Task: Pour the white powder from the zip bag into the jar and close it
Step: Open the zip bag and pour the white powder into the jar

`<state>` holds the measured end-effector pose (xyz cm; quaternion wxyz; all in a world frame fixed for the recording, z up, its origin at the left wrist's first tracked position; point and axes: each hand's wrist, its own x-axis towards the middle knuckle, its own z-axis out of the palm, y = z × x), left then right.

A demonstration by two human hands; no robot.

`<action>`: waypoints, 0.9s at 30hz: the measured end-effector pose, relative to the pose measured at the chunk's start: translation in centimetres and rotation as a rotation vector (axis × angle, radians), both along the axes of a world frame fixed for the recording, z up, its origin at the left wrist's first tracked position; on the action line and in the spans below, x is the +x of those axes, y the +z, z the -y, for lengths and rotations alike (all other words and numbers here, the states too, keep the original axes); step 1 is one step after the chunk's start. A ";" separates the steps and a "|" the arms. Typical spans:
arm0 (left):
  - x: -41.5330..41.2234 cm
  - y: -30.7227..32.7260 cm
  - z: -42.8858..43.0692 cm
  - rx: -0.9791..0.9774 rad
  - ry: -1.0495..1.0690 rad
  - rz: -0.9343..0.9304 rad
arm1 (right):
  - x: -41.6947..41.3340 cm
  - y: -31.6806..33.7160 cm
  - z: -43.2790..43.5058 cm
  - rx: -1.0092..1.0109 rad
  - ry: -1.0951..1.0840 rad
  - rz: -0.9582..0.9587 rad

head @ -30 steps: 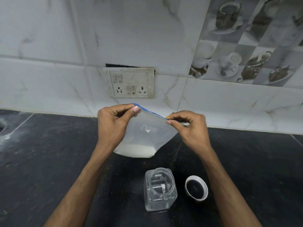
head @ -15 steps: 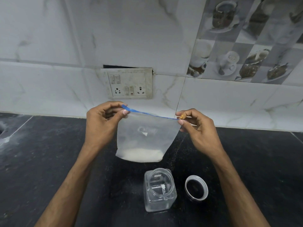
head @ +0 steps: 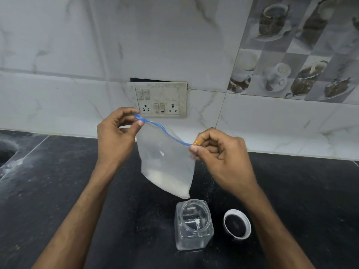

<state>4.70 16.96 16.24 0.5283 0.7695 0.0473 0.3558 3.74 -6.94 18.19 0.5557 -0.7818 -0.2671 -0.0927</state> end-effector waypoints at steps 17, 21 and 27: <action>-10.6 1.0 -0.3 0.451 -0.129 -0.066 | -5.9 -1.8 -6.7 0.077 0.005 0.161; -11.3 1.8 -1.4 0.499 -0.326 -0.177 | -6.3 -1.3 -5.4 -0.009 0.108 0.114; -11.3 3.3 -0.3 0.609 -0.555 -0.247 | -7.2 -1.2 -3.2 -0.041 0.141 0.110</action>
